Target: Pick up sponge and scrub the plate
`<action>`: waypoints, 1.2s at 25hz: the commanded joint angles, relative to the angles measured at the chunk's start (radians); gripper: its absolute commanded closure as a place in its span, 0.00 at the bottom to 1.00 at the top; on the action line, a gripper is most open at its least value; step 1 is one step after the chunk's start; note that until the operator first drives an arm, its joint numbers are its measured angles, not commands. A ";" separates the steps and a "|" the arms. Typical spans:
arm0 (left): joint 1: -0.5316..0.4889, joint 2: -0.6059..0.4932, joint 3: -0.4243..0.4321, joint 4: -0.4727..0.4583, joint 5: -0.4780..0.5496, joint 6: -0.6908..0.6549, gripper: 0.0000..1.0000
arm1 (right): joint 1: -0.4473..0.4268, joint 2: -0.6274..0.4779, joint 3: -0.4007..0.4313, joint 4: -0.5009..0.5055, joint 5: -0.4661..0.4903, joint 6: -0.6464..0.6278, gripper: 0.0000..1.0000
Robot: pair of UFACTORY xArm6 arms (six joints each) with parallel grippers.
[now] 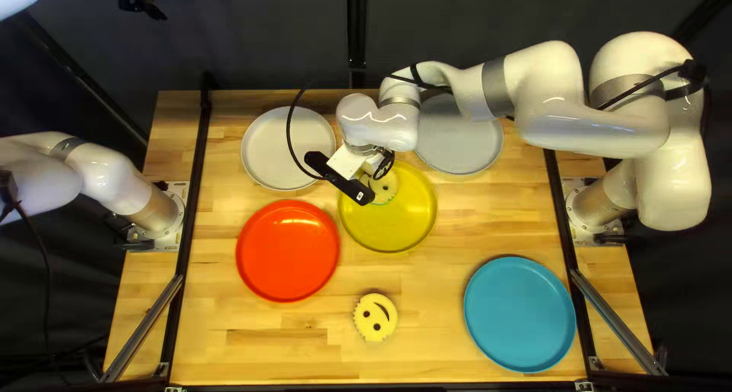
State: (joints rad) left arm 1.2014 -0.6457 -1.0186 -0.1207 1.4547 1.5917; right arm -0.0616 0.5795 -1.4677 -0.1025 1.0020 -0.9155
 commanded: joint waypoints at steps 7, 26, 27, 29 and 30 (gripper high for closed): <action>0.000 0.000 0.000 0.000 0.000 0.000 0.00 | 0.111 -0.023 0.042 -0.021 -0.021 0.086 1.00; 0.000 0.000 0.000 0.000 0.000 0.000 0.00 | -0.017 0.068 -0.130 -0.002 0.068 -0.050 1.00; 0.000 0.000 0.000 0.000 0.000 0.000 0.00 | -0.025 0.065 -0.135 0.000 0.076 -0.054 1.00; 0.000 0.000 0.000 0.000 0.000 0.000 0.00 | -0.045 0.055 -0.138 0.006 0.090 -0.065 1.00; 0.000 0.000 0.000 0.000 0.000 0.000 0.00 | -0.055 0.048 -0.138 0.012 0.094 -0.072 1.00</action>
State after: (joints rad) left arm 1.2014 -0.6457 -1.0186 -0.1207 1.4547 1.5917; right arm -0.0977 0.6393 -1.6027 -0.0996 1.0833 -0.9737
